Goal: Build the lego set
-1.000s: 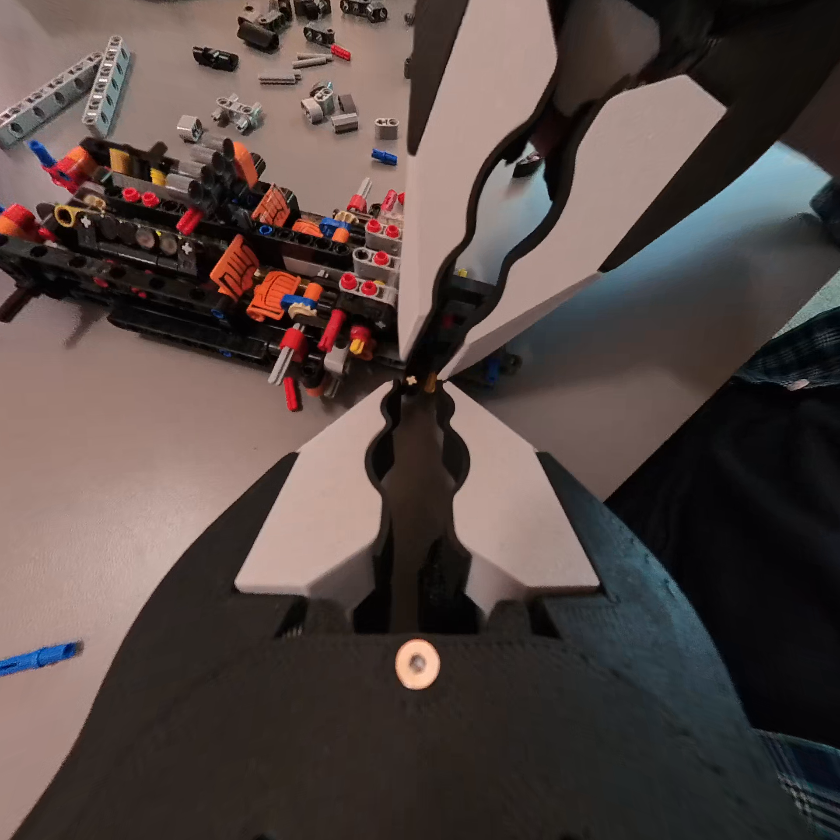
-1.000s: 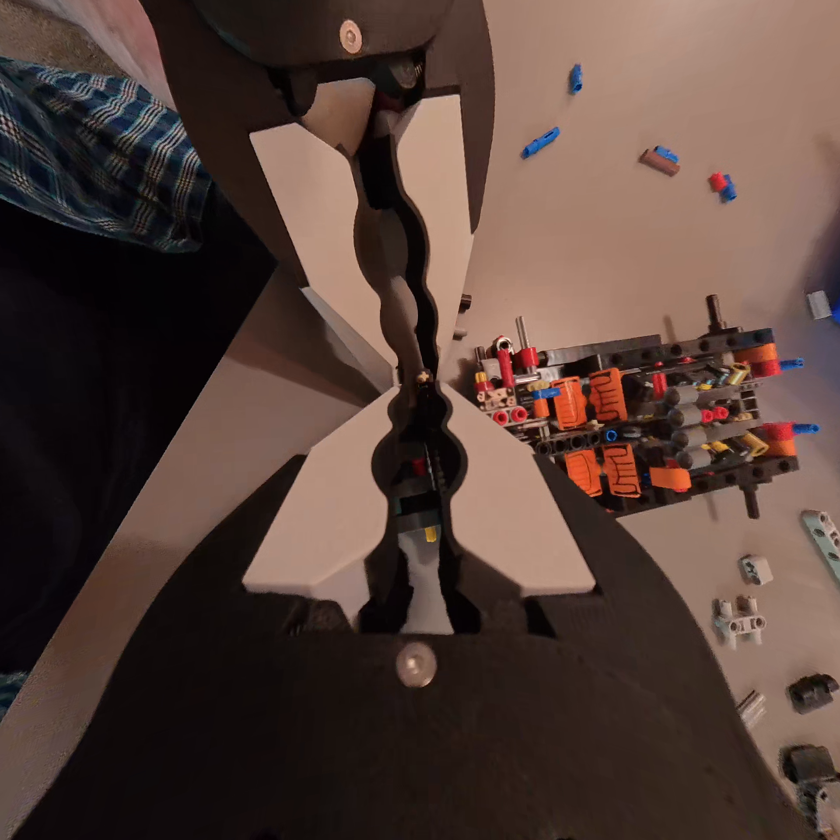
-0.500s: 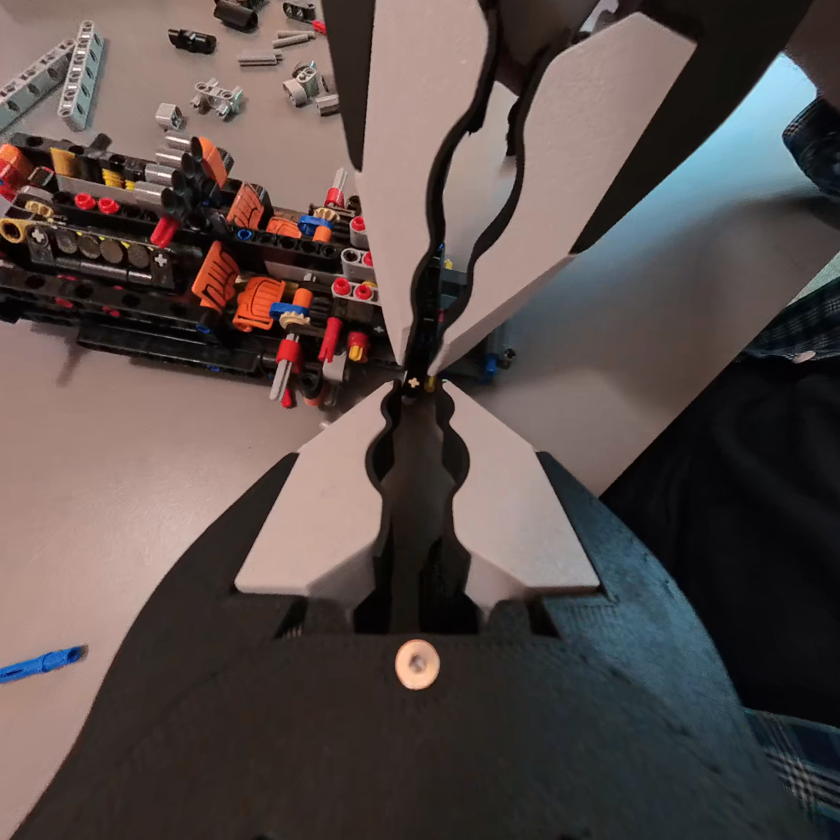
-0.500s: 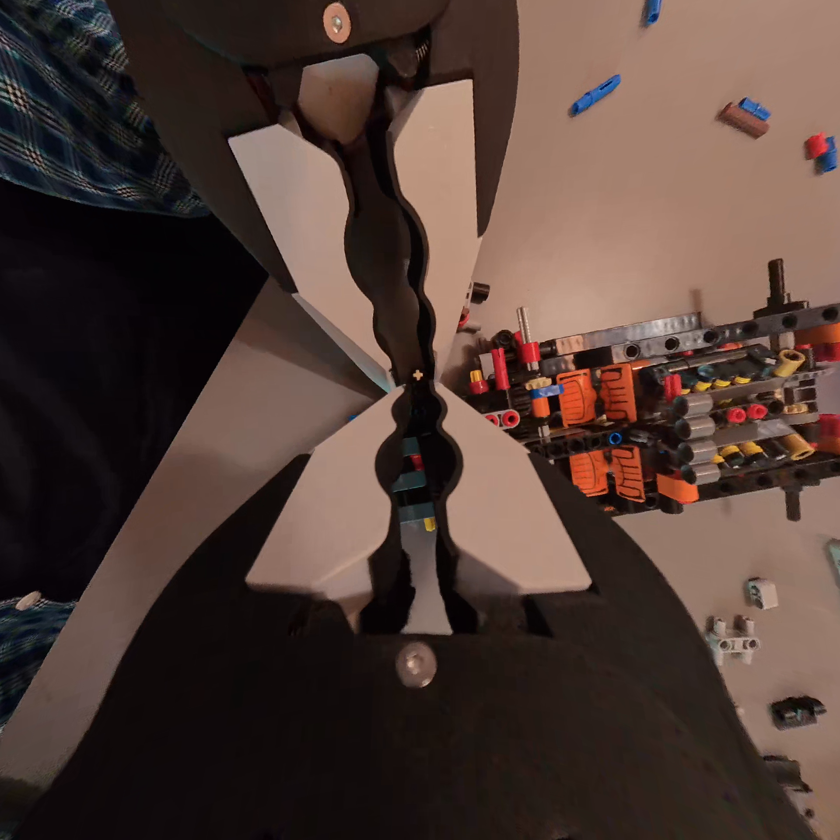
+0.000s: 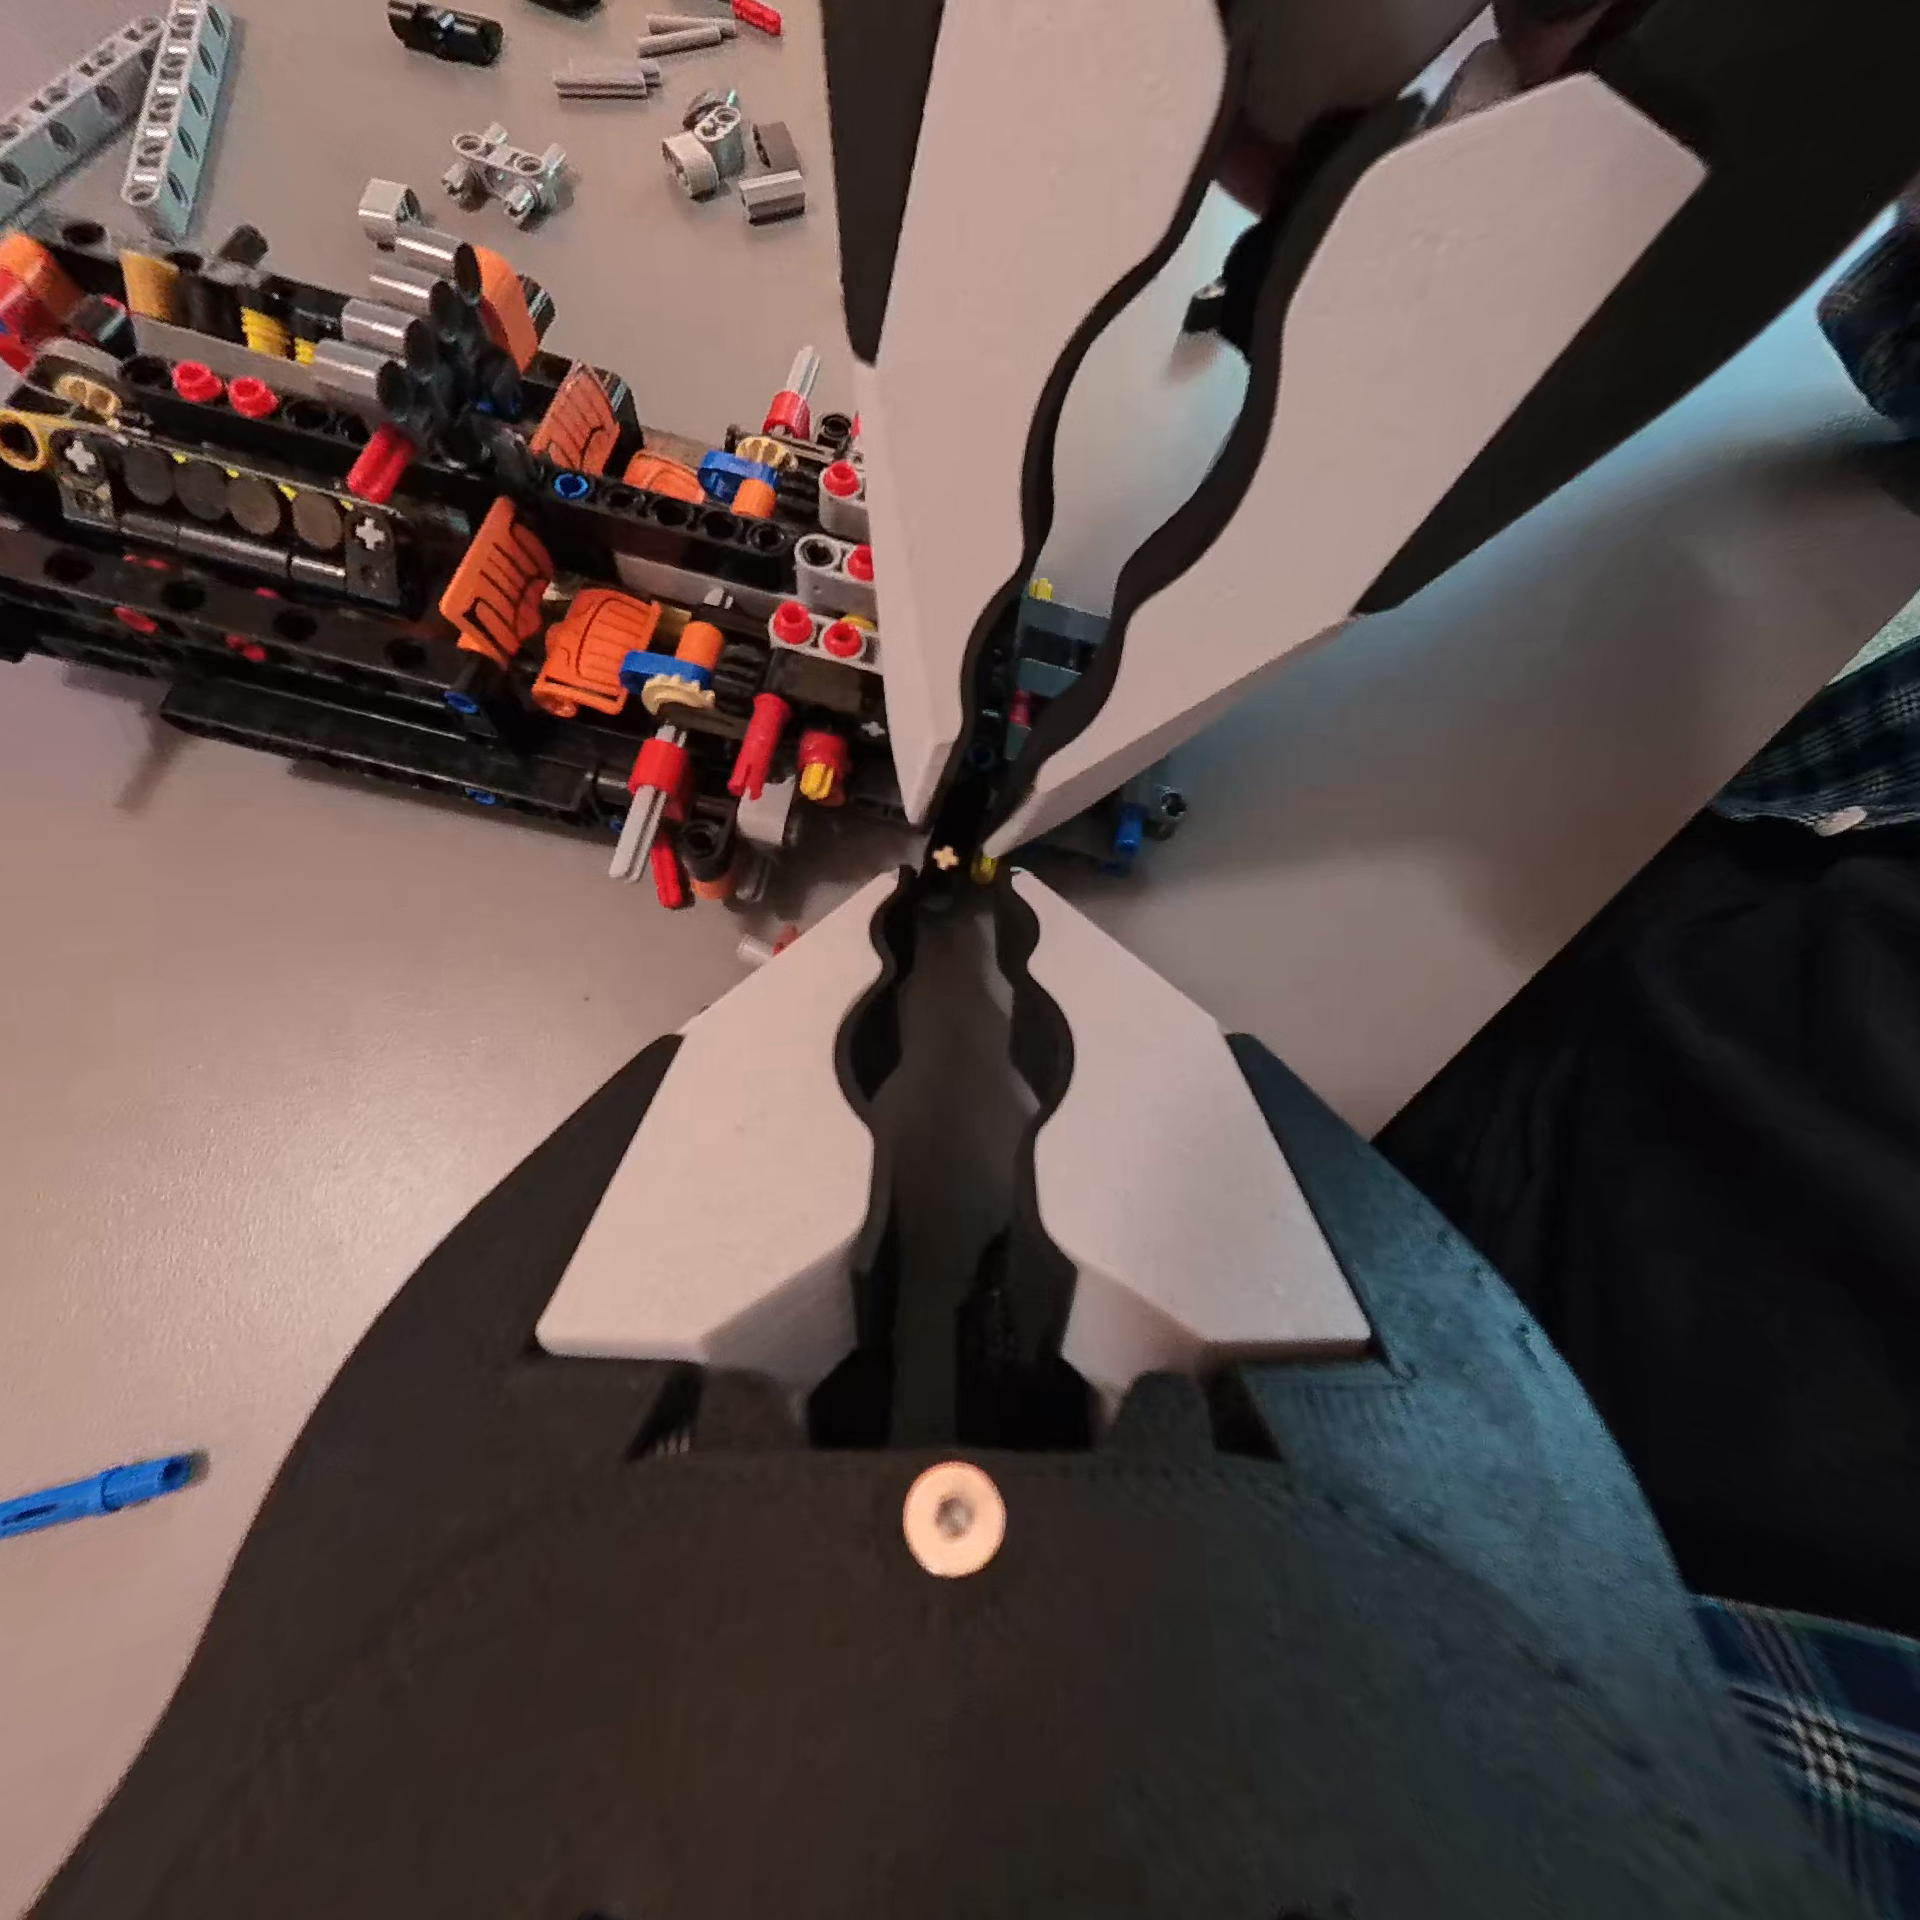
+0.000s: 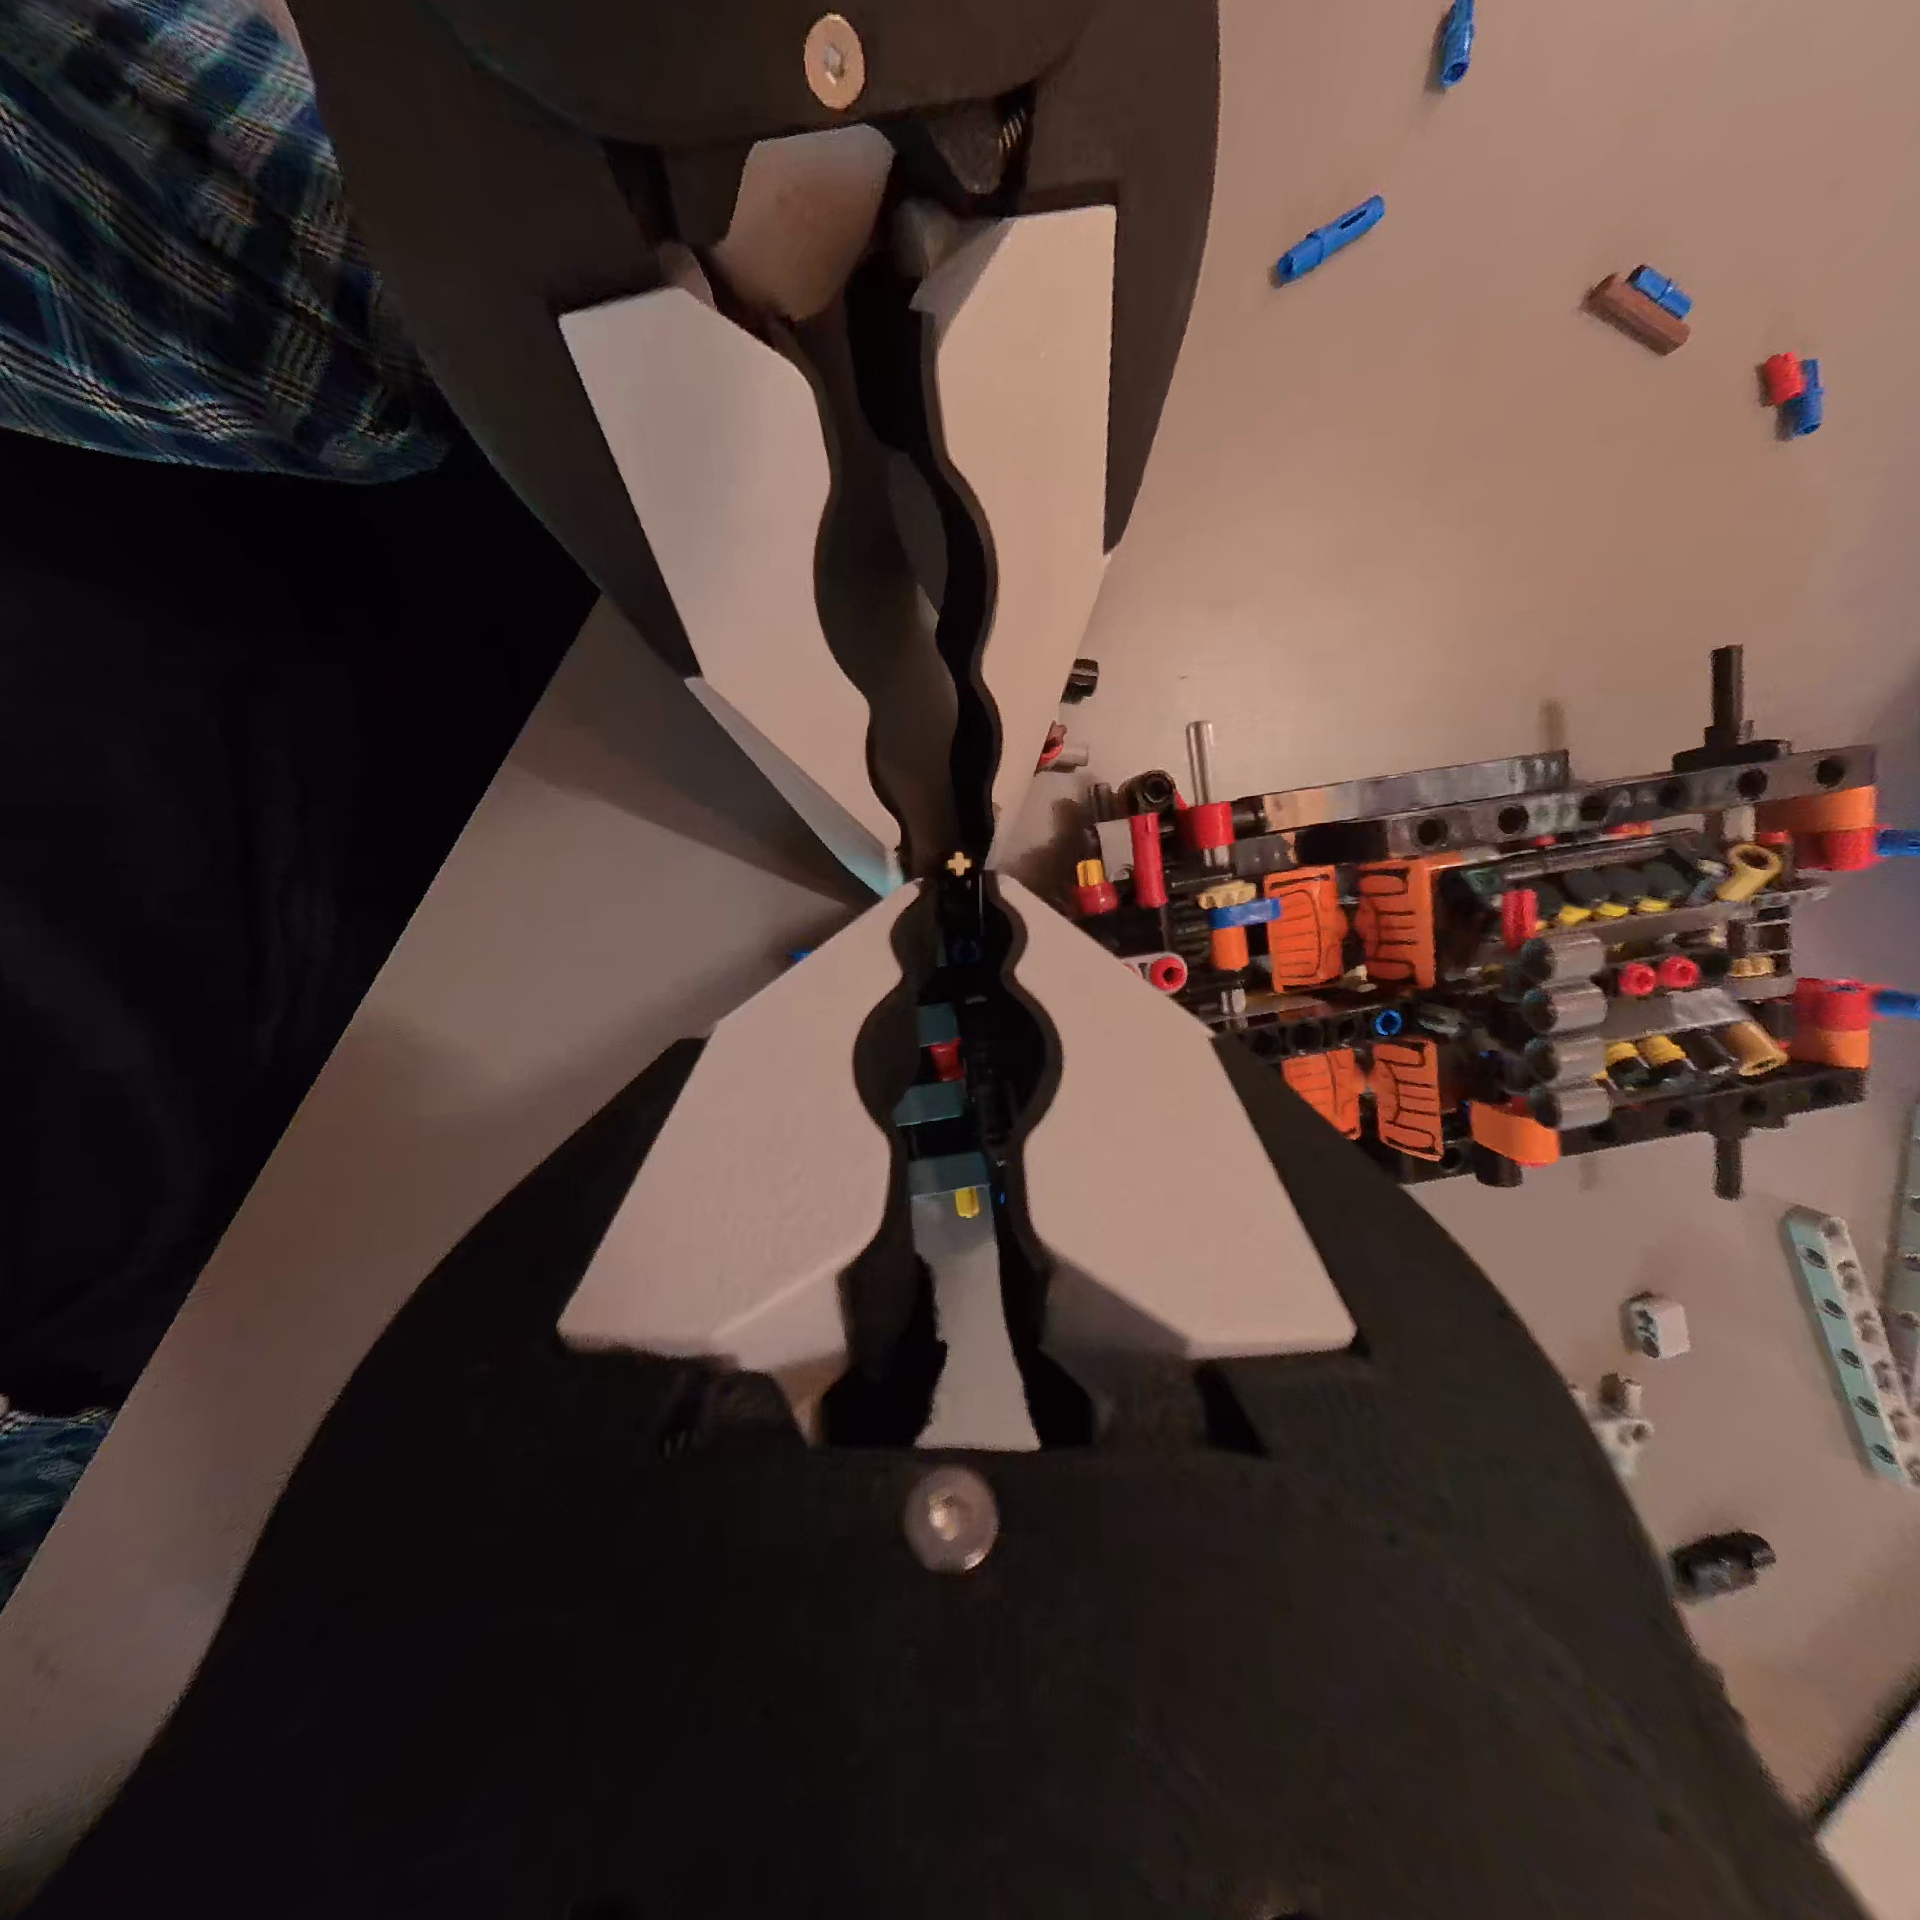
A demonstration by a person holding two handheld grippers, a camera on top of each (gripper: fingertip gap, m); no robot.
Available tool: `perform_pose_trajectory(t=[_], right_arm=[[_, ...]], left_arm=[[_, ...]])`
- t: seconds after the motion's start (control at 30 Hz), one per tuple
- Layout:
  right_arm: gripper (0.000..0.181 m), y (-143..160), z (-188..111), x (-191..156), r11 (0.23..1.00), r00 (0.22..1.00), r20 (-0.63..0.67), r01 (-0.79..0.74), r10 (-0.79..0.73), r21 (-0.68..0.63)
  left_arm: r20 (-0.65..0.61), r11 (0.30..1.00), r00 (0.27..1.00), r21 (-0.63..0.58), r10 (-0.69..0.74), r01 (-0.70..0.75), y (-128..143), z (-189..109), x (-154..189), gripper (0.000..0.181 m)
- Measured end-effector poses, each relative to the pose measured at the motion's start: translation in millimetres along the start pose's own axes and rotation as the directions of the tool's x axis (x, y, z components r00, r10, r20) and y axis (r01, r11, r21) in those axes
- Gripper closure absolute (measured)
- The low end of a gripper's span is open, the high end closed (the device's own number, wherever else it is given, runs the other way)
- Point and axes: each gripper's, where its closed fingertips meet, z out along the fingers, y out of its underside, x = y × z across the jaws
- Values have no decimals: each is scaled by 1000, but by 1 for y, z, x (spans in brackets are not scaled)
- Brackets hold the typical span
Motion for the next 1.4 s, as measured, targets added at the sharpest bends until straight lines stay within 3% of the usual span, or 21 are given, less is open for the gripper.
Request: perform_pose_trajectory(t=[0.03,0.33,0.43,0.8,1.03,1.4], right_arm=[[175,0,-1,0,1000,1000,-10,6,-7,-12],[172,0,2,2,999,999,-35,21,-22,-33],[172,2,2,1,999,1000,-4,6,-7,-42],[177,2,2,0,999,998,61,-19,22,-49],[178,0,1,1,996,994,95,-68,63,50],[178,-1,-1,-1,985,984,129,-136,122,106]], left_arm=[[0,1000,1000,4,1,-1,0,0,0,167],[-10,1000,1000,2,-19,19,0,-1,-1,168],[9,1000,1000,-6,-16,17,1,0,-4,175],[25,1000,1000,-11,12,-12,0,1,-3,173],[35,1000,999,-5,25,-25,-1,1,-3,174],[54,998,996,-8,67,-67,-1,1,-2,174]])
